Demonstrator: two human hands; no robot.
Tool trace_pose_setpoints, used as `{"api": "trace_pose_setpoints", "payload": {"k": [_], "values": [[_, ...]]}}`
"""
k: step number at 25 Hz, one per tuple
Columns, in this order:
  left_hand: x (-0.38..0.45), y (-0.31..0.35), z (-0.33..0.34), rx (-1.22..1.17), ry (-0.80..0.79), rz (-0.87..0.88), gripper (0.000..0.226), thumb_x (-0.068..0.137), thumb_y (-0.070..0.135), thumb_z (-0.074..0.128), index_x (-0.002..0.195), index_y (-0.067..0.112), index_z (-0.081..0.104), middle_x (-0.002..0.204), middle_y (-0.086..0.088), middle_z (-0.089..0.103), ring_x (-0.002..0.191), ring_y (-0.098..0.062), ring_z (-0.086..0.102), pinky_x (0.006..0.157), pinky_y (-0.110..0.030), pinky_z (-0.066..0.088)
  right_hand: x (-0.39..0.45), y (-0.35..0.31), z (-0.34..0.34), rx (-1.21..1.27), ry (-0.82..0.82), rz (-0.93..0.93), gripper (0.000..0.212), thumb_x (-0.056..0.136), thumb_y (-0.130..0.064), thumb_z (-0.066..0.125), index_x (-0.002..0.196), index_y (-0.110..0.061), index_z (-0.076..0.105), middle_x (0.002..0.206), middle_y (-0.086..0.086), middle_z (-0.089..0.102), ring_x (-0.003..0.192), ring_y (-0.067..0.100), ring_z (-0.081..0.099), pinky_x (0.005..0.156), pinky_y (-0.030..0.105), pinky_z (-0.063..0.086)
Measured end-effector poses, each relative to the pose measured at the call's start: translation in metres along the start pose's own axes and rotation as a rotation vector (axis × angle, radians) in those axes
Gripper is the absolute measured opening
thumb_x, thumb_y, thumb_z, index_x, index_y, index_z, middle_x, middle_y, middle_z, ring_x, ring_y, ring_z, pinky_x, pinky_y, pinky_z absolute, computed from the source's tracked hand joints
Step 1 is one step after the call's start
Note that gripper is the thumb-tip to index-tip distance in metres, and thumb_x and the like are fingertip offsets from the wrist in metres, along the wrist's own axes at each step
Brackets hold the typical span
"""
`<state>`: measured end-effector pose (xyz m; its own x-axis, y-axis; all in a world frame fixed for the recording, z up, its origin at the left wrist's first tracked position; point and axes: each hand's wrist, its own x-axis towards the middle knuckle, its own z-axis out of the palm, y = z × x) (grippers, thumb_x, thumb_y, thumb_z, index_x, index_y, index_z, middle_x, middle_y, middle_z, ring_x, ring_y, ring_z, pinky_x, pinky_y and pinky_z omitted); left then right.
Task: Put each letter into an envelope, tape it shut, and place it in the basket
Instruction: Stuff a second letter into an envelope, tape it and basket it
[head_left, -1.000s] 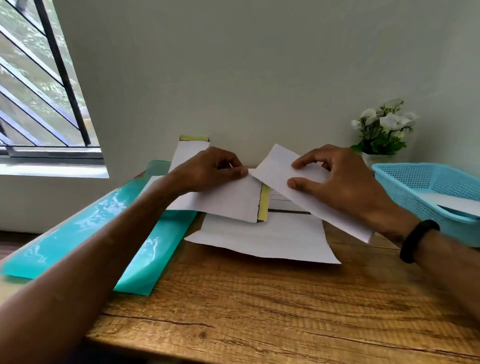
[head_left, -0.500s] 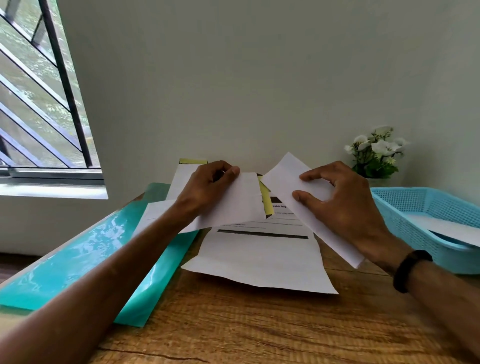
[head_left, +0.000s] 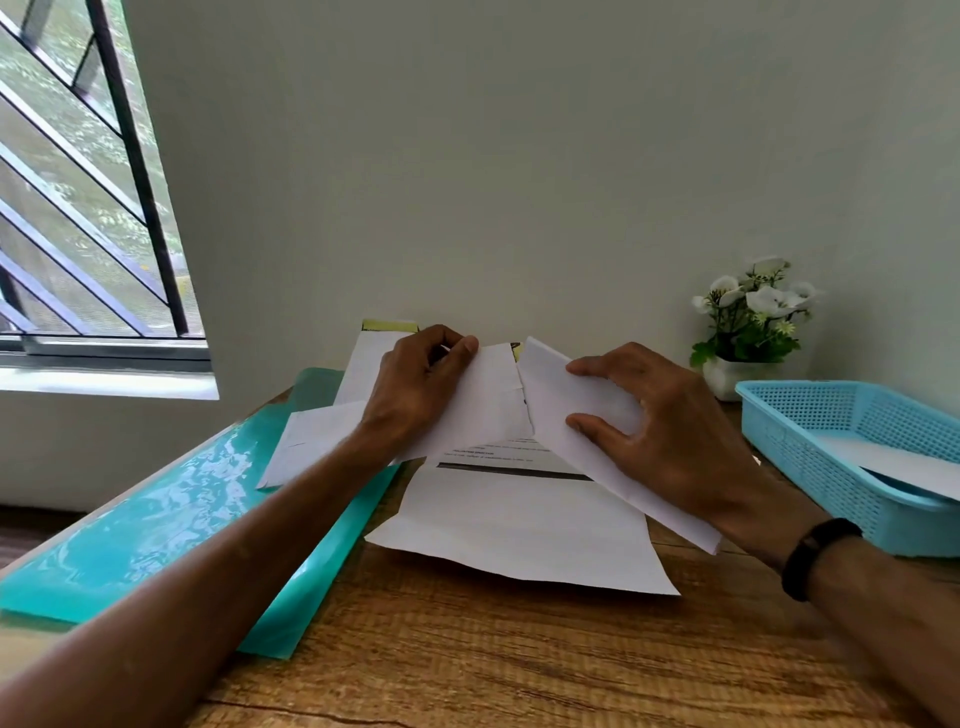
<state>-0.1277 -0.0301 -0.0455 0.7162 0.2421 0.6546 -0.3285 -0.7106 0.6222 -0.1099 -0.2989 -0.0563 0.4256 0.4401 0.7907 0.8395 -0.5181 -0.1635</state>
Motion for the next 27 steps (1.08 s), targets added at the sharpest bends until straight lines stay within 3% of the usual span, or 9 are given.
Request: {"api": "trace_pose_setpoints", "payload": {"k": [3, 8, 14, 19, 21, 24, 27], "values": [[-0.002, 0.003, 0.001, 0.024, 0.037, 0.046, 0.026, 0.103, 0.044, 0.058, 0.095, 0.023, 0.071, 0.082, 0.011, 0.070, 0.069, 0.008, 0.062, 0.057, -0.005, 0.041, 0.001, 0.001, 0.001, 0.006, 0.074, 0.018, 0.045, 0.092, -0.023, 0.078, 0.134, -0.010, 0.068, 0.122, 0.006, 0.075, 0.099, 0.014, 0.067, 0.088, 0.035, 0.059], [-0.006, 0.009, 0.003, 0.090, -0.115, 0.090, 0.027, 0.089, 0.059, 0.070, 0.096, 0.033, 0.072, 0.077, 0.012, 0.071, 0.071, 0.002, 0.065, 0.057, -0.006, 0.043, 0.002, -0.002, 0.001, 0.084, 0.027, 0.062, 0.026, 0.094, -0.025, 0.076, 0.118, -0.015, 0.075, 0.108, -0.001, 0.078, 0.089, 0.011, 0.068, 0.079, 0.031, 0.060], [-0.009, 0.020, 0.002, 0.090, -0.217, 0.257, 0.013, 0.101, 0.033, 0.062, 0.092, 0.034, 0.071, 0.087, 0.023, 0.072, 0.085, 0.009, 0.064, 0.071, -0.004, 0.042, 0.006, 0.000, -0.002, 0.194, -0.049, 0.156, 0.013, 0.092, -0.017, 0.076, 0.101, -0.021, 0.068, 0.094, -0.018, 0.069, 0.090, 0.003, 0.068, 0.080, 0.038, 0.063], [-0.012, 0.023, 0.004, 0.087, -0.135, 0.235, 0.023, 0.102, 0.035, 0.062, 0.082, 0.031, 0.072, 0.070, 0.023, 0.065, 0.069, 0.008, 0.061, 0.061, -0.004, 0.040, 0.008, 0.000, -0.003, 0.146, -0.076, 0.095, 0.027, 0.092, -0.014, 0.075, 0.116, -0.023, 0.071, 0.107, -0.010, 0.075, 0.095, 0.007, 0.070, 0.086, 0.029, 0.062], [-0.011, 0.021, 0.004, 0.104, -0.088, 0.214, 0.024, 0.102, 0.038, 0.062, 0.086, 0.026, 0.076, 0.077, 0.018, 0.068, 0.068, 0.005, 0.063, 0.060, -0.004, 0.041, 0.008, 0.000, -0.004, 0.091, -0.075, 0.071, 0.028, 0.093, -0.015, 0.074, 0.120, -0.022, 0.073, 0.112, -0.004, 0.078, 0.094, 0.010, 0.070, 0.086, 0.029, 0.061], [-0.010, 0.019, 0.005, 0.129, -0.030, 0.146, 0.028, 0.102, 0.042, 0.061, 0.098, 0.020, 0.078, 0.091, 0.008, 0.071, 0.073, 0.000, 0.063, 0.063, -0.004, 0.041, 0.007, -0.001, -0.006, 0.032, -0.048, 0.029, 0.019, 0.091, -0.013, 0.074, 0.109, -0.020, 0.073, 0.104, -0.002, 0.078, 0.087, 0.013, 0.071, 0.082, 0.037, 0.064], [-0.012, 0.018, 0.007, 0.140, -0.006, 0.136, 0.029, 0.102, 0.043, 0.060, 0.099, 0.020, 0.077, 0.092, 0.007, 0.070, 0.073, 0.001, 0.062, 0.063, -0.003, 0.040, 0.005, -0.004, -0.004, -0.001, -0.047, -0.008, 0.016, 0.091, -0.015, 0.074, 0.106, -0.018, 0.072, 0.101, -0.001, 0.078, 0.084, 0.016, 0.071, 0.077, 0.042, 0.064]]}}
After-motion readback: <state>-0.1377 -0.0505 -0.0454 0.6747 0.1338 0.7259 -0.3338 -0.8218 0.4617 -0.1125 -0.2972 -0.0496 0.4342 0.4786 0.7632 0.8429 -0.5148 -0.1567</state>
